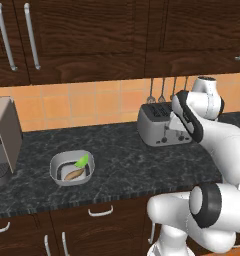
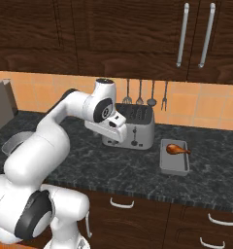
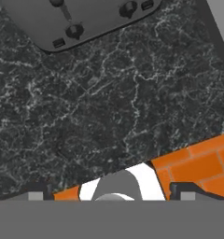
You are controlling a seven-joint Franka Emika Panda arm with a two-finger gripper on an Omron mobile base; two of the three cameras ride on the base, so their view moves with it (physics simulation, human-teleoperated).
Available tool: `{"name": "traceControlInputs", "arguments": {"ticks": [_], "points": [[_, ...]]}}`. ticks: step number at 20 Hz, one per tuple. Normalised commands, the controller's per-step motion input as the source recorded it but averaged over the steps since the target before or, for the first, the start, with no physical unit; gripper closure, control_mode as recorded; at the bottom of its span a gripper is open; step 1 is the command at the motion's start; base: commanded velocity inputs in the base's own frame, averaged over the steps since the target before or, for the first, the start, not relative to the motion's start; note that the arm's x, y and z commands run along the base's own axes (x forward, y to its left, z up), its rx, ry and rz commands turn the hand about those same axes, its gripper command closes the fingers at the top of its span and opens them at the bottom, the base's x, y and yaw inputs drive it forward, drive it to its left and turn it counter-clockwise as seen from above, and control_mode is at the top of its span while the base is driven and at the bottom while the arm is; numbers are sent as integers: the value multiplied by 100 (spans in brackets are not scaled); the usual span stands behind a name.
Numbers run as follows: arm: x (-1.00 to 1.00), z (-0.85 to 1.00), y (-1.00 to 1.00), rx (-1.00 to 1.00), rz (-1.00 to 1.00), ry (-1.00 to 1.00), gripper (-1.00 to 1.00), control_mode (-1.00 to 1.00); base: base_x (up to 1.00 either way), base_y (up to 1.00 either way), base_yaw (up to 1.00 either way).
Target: Take the meat container that has the chicken drumstick and place it on the second highest rack of the freezer. Then take the vegetable container that has the lemon wedge and sweet potato and place it on the highest rack of the freezer.
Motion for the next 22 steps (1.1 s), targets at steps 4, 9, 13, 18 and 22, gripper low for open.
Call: {"name": "traceControlInputs", "arguments": {"ticks": [4, 9, 13, 18, 22], "points": [[20, -12, -29, 0, -4, 0, -100, -100, 0, 0, 0], [29, -11, -12, 0, 0, -3, -100, -100, 0, 0, 0], [10, -17, -32, 0, 0, -7, -100, -100, 0, 0, 0], [11, -21, -55, 0, 0, -8, -100, -100, 0, 0, 0], [17, -22, -55, 0, 0, -6, -100, -100, 0, 0, 0]]}}
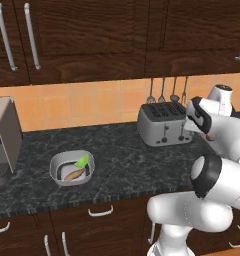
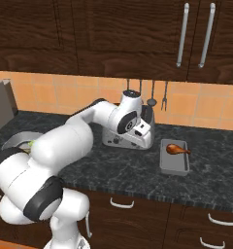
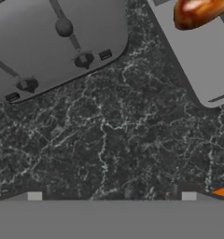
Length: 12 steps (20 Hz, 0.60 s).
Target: Take the meat container that has the chicken drumstick and place it on the second highest rack of the freezer. Then take the vegetable container that has the lemon wedge and sweet potato and place it on the highest rack of the freezer.
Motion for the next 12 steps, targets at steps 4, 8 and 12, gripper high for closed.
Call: {"name": "traceControlInputs", "arguments": {"ticks": [4, 8, 12], "points": [[19, -12, -60, 0, 0, -2, -100, -100, 0, 0, 0], [22, -1, -66, 0, -3, 0, -100, -100, 0, 0, 0], [31, -8, -67, 0, -3, 0, -100, -100, 0, 0, 0]]}}
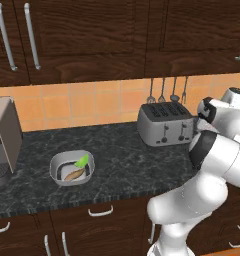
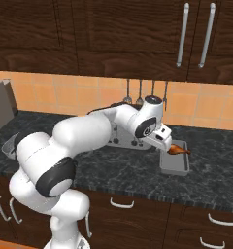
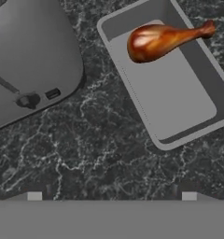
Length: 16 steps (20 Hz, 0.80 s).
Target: Take the meat container that has the chicken drumstick and place it on the second highest rack of the freezer. Then take the vegetable container that has the lemon wedge and sweet potato and place it on the highest rack of the freezer.
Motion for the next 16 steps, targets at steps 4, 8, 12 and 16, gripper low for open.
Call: {"name": "traceControlInputs", "arguments": {"ticks": [4, 8, 12, 16], "points": [[16, -4, -52, 0, -3, 0, -100, -100, 0, 0, 0], [1, -3, -45, 0, -6, 0, -100, -100, 0, 0, 0], [0, -23, -29, 0, -4, 6, -100, -100, 0, 0, 0], [0, -46, -18, 0, -2, 7, -100, -100, 0, 0, 0]]}}
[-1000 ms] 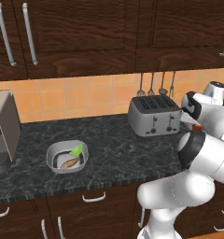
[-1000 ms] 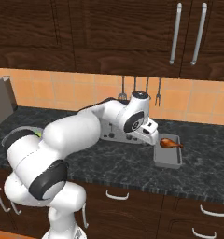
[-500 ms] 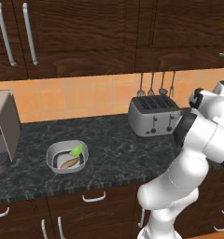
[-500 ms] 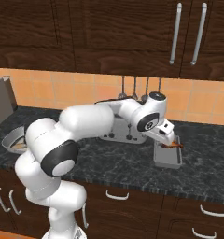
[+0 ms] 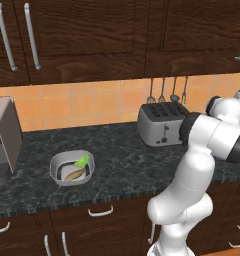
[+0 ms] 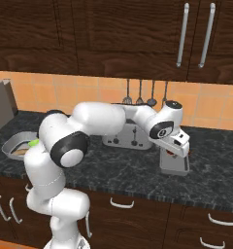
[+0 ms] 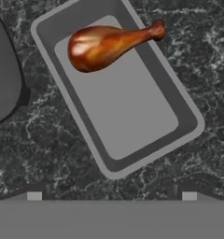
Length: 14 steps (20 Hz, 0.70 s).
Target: Take the meat container that has the chicken drumstick and place it on the second highest rack of the freezer. Then take the vegetable container that has the lemon wedge and sweet potato and place it on the highest rack of the freezer.
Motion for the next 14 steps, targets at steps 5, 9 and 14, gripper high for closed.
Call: {"name": "traceControlInputs", "arguments": {"ticks": [5, 9, 14], "points": [[0, -37, -15, 0, -5, 3, -100, -100, 0, 0, 0], [0, -13, -19, 0, -6, 0, -100, -100, 0, 0, 0], [0, -1, -9, 0, -12, 0, -100, -100, 0, 0, 0]]}}
